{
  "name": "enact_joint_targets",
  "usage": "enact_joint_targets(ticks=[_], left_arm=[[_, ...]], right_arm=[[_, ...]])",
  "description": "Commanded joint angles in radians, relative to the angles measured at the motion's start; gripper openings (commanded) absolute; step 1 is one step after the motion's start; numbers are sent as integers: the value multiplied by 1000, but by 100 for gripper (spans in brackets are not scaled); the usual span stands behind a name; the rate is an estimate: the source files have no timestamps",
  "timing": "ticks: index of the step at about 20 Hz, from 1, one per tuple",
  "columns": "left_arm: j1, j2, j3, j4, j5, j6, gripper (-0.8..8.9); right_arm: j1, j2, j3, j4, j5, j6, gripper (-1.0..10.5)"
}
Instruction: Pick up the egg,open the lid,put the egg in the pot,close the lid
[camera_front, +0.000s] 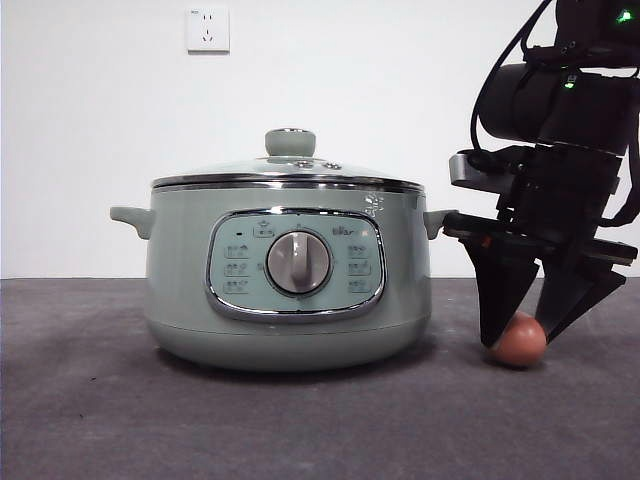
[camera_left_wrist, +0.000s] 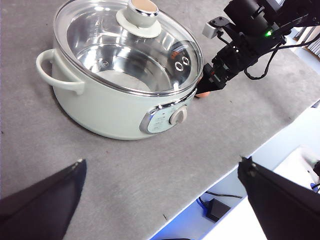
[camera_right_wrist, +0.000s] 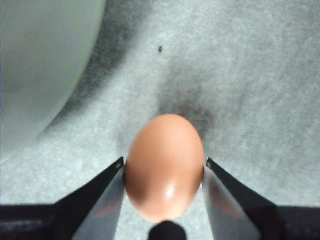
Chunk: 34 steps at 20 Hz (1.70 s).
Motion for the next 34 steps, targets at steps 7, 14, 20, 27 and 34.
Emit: enact_joint_targets(ticks=[7, 14, 20, 27, 34], left_arm=[[0, 66, 8, 114, -2, -8, 724], [-92, 317, 95, 307, -31, -52, 724], [-282, 631, 295, 421, -267, -52, 724], [-436, 976, 495, 517, -406, -48, 724], [-477, 1130, 502, 608, -450, -48, 724]], right_arm=[[0, -210, 0, -77, 5, -3, -13], [0, -573, 0, -143, 5, -6, -13], [0, -739, 0, -195, 3, -5, -13], [0, -796, 0, -238, 3, -5, -13], [0, -798, 0, -242, 3, -5, -13]])
